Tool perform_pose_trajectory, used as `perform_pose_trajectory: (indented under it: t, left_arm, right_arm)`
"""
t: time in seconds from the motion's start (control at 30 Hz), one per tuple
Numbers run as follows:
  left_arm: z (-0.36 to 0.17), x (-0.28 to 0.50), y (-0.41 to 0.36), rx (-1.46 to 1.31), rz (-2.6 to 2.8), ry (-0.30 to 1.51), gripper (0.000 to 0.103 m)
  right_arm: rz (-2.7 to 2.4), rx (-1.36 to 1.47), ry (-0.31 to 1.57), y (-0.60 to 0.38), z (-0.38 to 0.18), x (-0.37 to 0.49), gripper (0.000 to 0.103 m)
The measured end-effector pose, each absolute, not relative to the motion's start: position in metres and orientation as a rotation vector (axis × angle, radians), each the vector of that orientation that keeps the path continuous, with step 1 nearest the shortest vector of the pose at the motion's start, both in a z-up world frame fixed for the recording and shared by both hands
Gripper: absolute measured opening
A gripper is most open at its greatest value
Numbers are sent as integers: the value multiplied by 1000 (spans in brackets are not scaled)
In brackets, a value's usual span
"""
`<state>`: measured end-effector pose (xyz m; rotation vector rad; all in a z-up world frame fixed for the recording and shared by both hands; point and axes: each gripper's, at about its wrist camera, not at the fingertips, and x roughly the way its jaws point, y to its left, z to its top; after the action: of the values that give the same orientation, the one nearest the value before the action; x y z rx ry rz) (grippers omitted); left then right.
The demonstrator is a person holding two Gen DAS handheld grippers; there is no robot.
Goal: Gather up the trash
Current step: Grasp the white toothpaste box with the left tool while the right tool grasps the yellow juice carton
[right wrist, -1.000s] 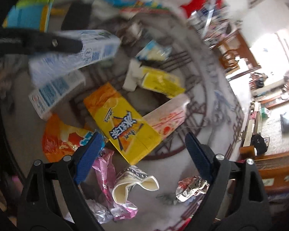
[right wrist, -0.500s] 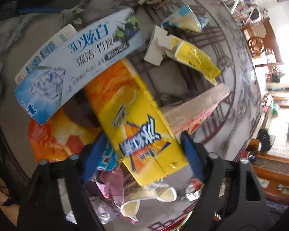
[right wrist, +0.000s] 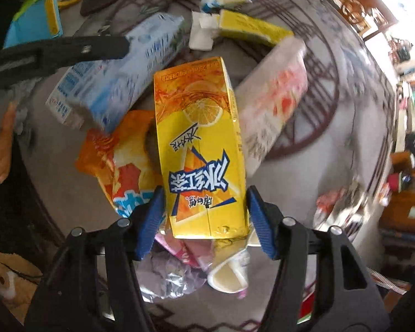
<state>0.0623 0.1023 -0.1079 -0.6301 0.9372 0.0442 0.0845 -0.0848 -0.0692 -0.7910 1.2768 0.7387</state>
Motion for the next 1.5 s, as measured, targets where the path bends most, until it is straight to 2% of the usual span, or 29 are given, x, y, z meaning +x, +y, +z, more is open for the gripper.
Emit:
perform_pose_trajectory:
  t: [0.23,0.33,0.5,0.77,0.97,1.23,1.33,1.43,1.5]
  left_arm:
    - [-122,78,85,-581,13,992,60]
    - [-122,80,83,-547,15,999,56]
    - [-122,86,80,-541,24,985,59]
    - [-129,81,93,-647,19,983,38]
    - [-114,70,94,-636,12,924,35]
    - [-107,65,98,-666,-3,889,35]
    - [-106,65,97,-670,-1,887,35]
    - [-105,64,98,-667,4,879,35]
    - [-104,64,97,-660,7,874,35]
  right_arm:
    - [699,-691,1309,-116,-79,82,59]
    - [702,-663,1311,-116,-81,85,59]
    - [701,-626,1302,-111,-84,87,66]
    - [664,-571,1218,-103,-80,90,69]
    - [649,-626,1121,-93,-76,86,70]
    - [666,-700,1212,-86,-111,81,73]
    - [677,-679,1196,-87,-109,79,67]
    - [688,-664,1161,-89,-98,74,48]
    - [698,-643,1146,-91,-92,72,42]
